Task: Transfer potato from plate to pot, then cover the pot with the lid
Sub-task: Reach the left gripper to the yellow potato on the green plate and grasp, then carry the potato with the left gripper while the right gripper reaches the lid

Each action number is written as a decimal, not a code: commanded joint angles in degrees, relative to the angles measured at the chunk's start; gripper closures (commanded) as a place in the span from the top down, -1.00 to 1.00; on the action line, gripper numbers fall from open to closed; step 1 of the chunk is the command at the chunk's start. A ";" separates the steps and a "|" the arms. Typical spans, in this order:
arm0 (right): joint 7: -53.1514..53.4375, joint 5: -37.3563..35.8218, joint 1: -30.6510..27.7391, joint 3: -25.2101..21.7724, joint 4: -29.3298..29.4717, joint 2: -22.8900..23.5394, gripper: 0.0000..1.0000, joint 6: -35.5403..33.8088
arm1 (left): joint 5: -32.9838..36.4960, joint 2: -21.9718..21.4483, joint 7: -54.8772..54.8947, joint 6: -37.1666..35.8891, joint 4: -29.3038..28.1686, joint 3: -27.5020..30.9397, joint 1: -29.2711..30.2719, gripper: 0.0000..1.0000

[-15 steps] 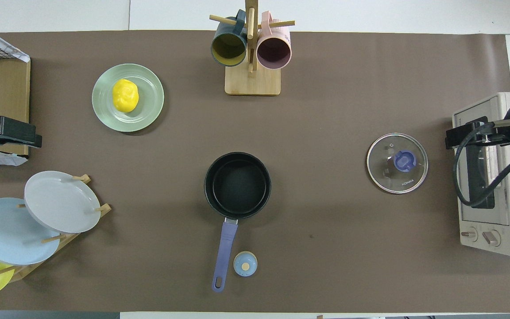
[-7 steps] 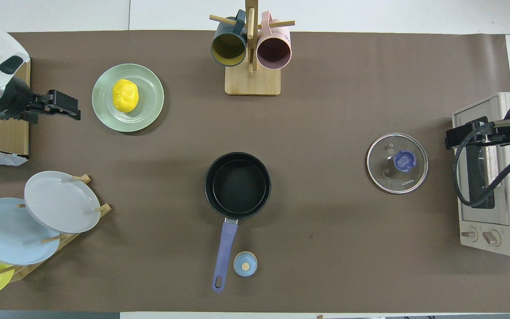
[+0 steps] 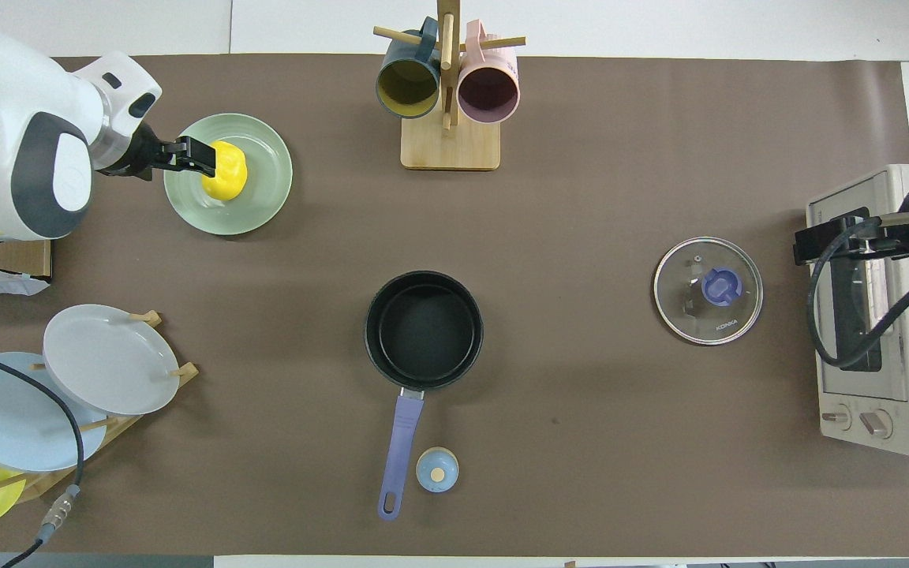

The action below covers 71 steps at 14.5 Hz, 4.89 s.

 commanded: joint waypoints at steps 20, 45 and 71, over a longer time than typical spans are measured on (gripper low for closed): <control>-1.60 0.69 -0.22 0.50 -4.16 -1.47 1.00 4.46 | 5.24 8.02 4.94 13.27 0.72 0.55 -2.57 1.00; -5.73 0.61 2.60 0.94 -6.69 12.77 1.00 22.45 | -4.34 -20.81 -38.02 6.22 -22.38 0.29 -28.75 -1.00; -10.21 0.52 -2.67 0.76 -30.87 10.84 1.00 42.86 | 0.23 -15.44 -34.61 19.69 -32.32 0.46 -34.21 -1.00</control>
